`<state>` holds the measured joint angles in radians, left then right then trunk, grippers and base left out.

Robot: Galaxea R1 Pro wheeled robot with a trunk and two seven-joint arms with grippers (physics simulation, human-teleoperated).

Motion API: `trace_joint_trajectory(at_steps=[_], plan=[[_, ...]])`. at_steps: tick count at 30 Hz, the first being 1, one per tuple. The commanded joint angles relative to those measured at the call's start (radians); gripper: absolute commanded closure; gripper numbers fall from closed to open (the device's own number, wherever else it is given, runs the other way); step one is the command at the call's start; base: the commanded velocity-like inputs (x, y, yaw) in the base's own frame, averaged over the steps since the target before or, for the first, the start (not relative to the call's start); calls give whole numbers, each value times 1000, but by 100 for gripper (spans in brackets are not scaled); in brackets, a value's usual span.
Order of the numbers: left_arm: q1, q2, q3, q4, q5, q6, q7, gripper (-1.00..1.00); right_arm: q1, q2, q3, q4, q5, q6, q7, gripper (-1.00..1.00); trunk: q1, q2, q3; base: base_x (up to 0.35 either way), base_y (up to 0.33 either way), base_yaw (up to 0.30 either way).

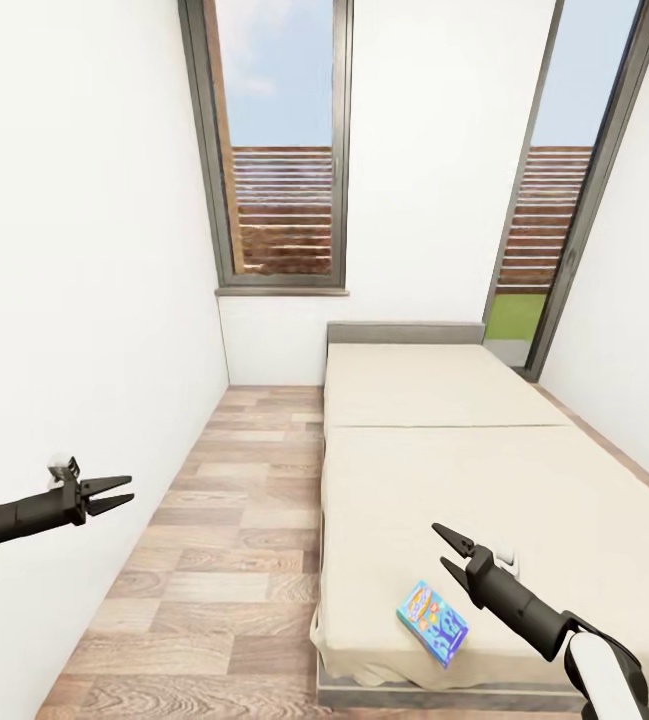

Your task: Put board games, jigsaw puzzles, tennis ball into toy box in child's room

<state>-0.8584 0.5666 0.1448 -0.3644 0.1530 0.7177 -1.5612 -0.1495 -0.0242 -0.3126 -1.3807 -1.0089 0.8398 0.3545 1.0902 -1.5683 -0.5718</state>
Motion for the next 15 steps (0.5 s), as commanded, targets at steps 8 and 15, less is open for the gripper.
trace_joint_trajectory(at_steps=[8, 15], plan=[[-1, -2, 0, -3, -3, 32, 0, -100, -1, 0, -2, 0, 3, 5, 5, -100, 31, -57, -26, -60, 0, 0], [-1, -2, 0, -4, -4, 34, 2, -100, -1, 0, -2, 0, 1, 5, 6, -100, 58, -106, -48, -191, 0, 0]])
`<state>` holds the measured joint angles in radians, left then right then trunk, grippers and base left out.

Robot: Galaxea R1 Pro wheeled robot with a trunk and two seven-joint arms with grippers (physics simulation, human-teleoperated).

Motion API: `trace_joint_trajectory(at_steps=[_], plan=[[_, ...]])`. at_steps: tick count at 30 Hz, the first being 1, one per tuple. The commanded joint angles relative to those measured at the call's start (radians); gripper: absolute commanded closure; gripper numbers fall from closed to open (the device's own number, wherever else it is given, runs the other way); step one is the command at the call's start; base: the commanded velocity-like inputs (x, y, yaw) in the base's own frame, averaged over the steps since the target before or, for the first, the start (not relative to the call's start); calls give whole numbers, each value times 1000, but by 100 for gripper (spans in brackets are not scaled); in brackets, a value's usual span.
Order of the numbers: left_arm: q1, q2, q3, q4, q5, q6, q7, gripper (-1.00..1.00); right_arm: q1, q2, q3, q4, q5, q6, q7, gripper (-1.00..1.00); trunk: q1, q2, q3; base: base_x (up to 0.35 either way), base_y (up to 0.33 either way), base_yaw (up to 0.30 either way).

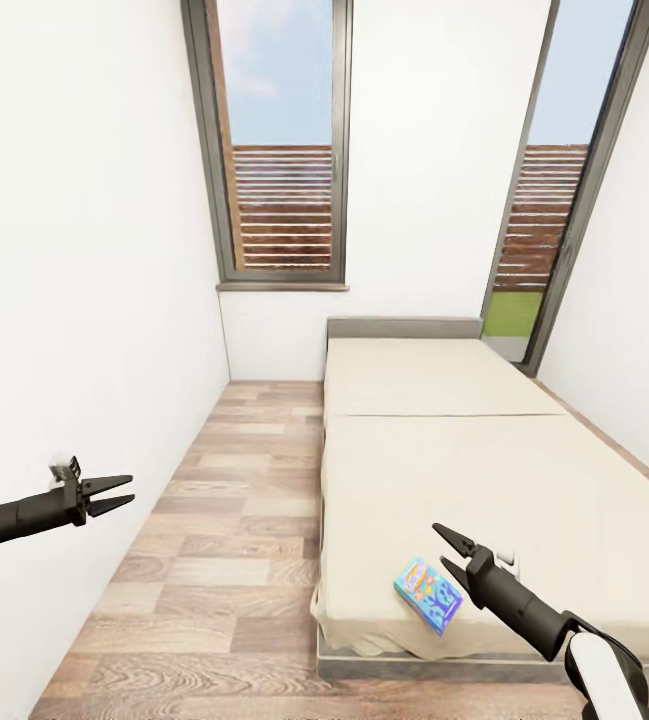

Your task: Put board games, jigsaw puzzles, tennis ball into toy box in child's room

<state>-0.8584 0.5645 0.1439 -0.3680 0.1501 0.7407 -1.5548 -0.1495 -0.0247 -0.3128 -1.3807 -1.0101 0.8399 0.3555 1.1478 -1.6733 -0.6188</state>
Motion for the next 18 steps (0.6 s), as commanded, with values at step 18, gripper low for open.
trace_joint_trajectory(at_steps=[18], plan=[[-1, 0, 0, 0, 0, 6, -4, -100, -1, 0, -2, 2, 2, 5, 3, -100, 27, -50, -23, -11, 0, 0]])
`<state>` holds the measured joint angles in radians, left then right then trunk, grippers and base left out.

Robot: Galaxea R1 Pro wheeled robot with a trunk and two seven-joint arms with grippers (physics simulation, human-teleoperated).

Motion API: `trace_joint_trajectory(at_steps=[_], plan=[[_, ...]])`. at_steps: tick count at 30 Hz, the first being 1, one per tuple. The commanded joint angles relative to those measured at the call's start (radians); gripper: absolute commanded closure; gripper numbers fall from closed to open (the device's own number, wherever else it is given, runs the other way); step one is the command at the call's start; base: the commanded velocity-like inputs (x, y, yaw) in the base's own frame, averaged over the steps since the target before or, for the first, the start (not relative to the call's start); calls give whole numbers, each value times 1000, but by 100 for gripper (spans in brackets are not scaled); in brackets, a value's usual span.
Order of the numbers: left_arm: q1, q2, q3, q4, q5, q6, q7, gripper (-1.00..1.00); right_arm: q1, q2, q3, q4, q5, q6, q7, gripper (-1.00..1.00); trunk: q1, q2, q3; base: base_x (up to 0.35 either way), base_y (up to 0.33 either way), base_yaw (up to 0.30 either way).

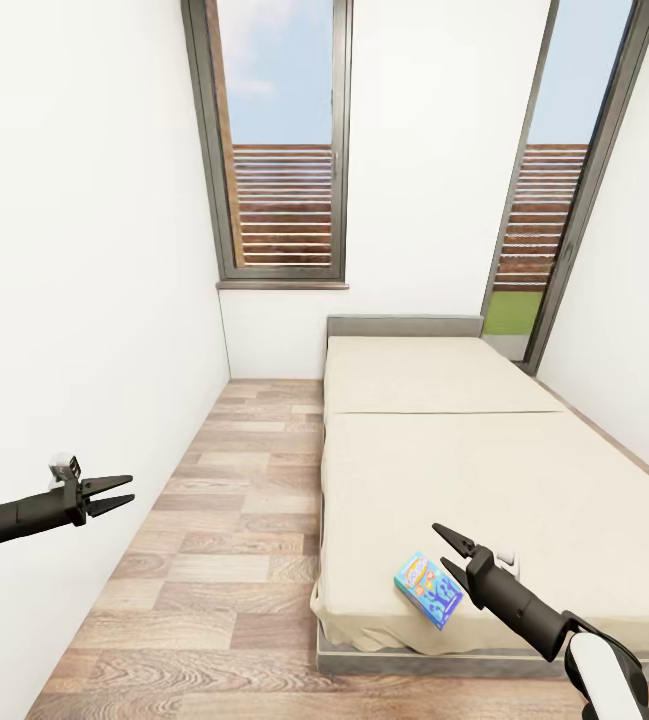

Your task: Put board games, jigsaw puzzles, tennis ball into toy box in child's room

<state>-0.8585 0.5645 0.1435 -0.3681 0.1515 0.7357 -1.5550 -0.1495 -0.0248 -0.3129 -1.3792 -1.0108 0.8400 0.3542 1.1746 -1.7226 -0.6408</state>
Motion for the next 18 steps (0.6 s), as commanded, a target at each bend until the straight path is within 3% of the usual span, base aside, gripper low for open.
trace_joint_trajectory(at_steps=[1, 18], plan=[[-1, 0, 1, 0, -1, 11, -4, -100, -1, 0, -2, 0, 3, 5, 5, -100, 0, 0, -1, 0, 0, 0], [-1, 0, 1, 0, -1, 6, -4, -100, -1, 0, -3, 0, 3, 5, 5, -100, 0, 0, -1, 0, 0, 0]])
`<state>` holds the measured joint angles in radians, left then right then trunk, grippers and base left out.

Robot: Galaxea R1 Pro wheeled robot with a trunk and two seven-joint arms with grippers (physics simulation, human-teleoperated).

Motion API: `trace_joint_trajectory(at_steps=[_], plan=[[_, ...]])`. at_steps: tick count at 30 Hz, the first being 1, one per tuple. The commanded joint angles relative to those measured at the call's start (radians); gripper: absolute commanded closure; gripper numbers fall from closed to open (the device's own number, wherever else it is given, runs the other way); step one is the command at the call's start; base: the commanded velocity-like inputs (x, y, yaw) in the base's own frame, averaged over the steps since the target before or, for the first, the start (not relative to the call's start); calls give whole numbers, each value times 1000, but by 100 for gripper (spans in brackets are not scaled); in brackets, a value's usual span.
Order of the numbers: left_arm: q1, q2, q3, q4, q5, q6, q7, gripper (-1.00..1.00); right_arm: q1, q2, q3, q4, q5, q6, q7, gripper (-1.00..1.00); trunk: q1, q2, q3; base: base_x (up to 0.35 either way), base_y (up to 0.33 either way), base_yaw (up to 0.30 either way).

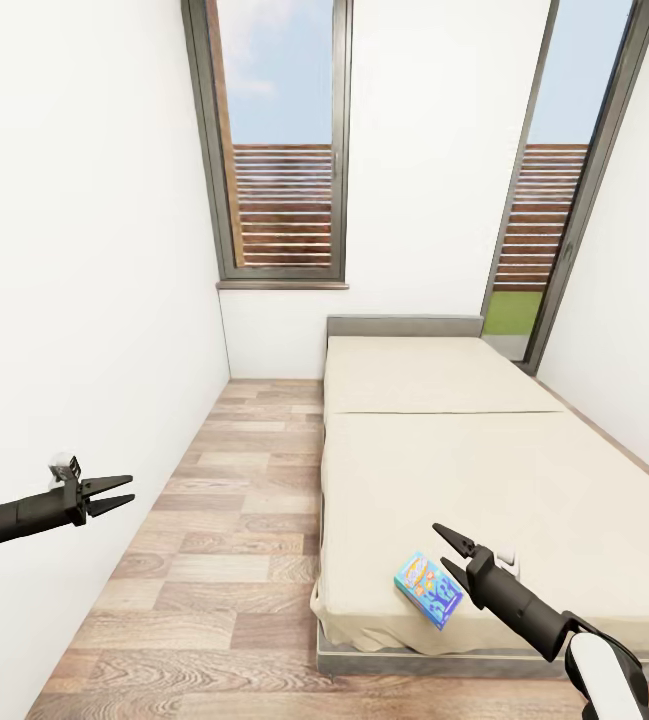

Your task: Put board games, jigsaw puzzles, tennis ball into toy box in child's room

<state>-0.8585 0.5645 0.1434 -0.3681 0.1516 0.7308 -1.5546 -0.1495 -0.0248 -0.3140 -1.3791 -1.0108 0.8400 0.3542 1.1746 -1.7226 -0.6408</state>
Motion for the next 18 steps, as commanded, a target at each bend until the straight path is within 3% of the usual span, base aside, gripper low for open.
trace_joint_trajectory(at_steps=[1, 18], plan=[[-1, 0, 1, 0, -1, 10, -4, -100, -1, 0, -2, 0, 3, 5, 5, -100, 0, 0, -1, 0, 0, 0], [-1, -1, 0, 0, -1, 9, -2, -100, -1, 0, -2, 0, 3, 4, 4, -100, 0, 0, -1, -26, -31, 0]])
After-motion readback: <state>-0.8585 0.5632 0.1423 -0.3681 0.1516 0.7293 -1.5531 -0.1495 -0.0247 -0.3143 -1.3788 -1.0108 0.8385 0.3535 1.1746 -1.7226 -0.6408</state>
